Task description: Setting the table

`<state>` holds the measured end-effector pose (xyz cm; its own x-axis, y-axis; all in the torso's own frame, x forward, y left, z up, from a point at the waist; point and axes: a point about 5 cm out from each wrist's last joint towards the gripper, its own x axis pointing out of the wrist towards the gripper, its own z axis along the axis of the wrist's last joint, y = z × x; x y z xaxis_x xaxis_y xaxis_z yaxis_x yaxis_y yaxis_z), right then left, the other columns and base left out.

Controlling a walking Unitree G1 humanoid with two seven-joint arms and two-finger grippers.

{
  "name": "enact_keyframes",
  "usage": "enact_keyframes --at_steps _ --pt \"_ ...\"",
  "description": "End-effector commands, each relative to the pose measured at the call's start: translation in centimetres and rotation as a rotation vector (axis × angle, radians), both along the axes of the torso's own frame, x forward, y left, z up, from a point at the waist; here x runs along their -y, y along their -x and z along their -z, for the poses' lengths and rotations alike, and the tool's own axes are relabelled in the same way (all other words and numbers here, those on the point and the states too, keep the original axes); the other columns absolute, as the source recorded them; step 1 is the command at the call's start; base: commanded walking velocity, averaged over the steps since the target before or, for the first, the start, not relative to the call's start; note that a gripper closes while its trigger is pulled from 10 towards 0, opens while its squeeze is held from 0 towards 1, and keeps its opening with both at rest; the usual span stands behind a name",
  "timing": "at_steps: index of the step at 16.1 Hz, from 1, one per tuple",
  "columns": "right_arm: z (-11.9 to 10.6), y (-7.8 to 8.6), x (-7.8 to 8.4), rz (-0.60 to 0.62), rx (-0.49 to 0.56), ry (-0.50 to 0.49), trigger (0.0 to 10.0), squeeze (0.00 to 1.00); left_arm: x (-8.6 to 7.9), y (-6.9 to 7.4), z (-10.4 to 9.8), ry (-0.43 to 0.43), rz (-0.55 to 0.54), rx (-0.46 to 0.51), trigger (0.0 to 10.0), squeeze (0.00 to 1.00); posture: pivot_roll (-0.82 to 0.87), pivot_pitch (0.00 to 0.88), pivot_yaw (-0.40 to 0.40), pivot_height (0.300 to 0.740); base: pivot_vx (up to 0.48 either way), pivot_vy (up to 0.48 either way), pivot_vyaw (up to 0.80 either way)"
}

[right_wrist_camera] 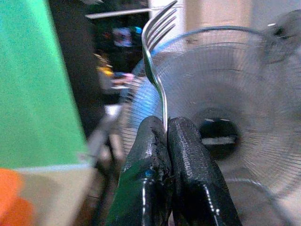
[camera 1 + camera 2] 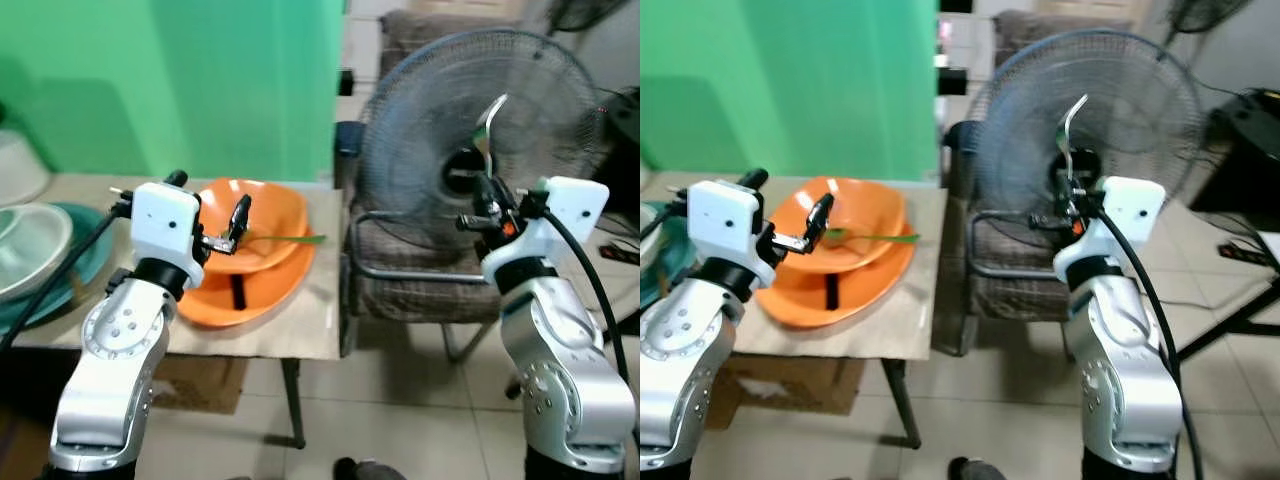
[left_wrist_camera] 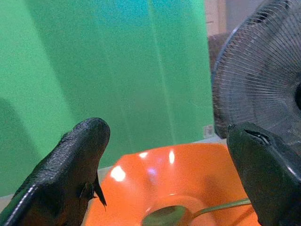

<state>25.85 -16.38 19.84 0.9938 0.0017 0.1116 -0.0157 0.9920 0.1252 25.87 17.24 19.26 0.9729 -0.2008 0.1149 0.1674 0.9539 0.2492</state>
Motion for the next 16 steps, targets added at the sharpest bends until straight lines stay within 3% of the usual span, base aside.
enact_keyframes --at_steps 1,4,8,16 --pt "-0.1 0.4 0.0 0.009 0.004 0.026 10.0 0.00 0.2 -0.1 -0.1 -0.009 0.010 -0.001 10.0 0.00 0.14 0.000 -0.002 0.740 0.000 0.000 -0.78" --pt "1.4 0.7 0.5 0.047 -0.065 0.050 10.0 0.00 0.1 -0.2 -0.1 -0.013 -0.001 0.002 10.0 0.00 0.15 0.000 0.000 0.740 0.000 0.000 -0.80" --pt "1.3 0.4 0.6 0.106 -0.065 0.029 10.0 0.00 0.3 -0.3 -0.1 -0.019 0.016 -0.003 10.0 0.00 0.15 0.000 0.003 0.740 0.000 0.000 -0.80" --pt "1.9 0.4 -1.0 -0.001 -0.124 0.074 10.0 0.00 0.0 -0.3 0.3 0.032 -0.010 -0.050 10.0 0.00 0.15 0.000 -0.008 0.740 0.000 0.000 -0.79"
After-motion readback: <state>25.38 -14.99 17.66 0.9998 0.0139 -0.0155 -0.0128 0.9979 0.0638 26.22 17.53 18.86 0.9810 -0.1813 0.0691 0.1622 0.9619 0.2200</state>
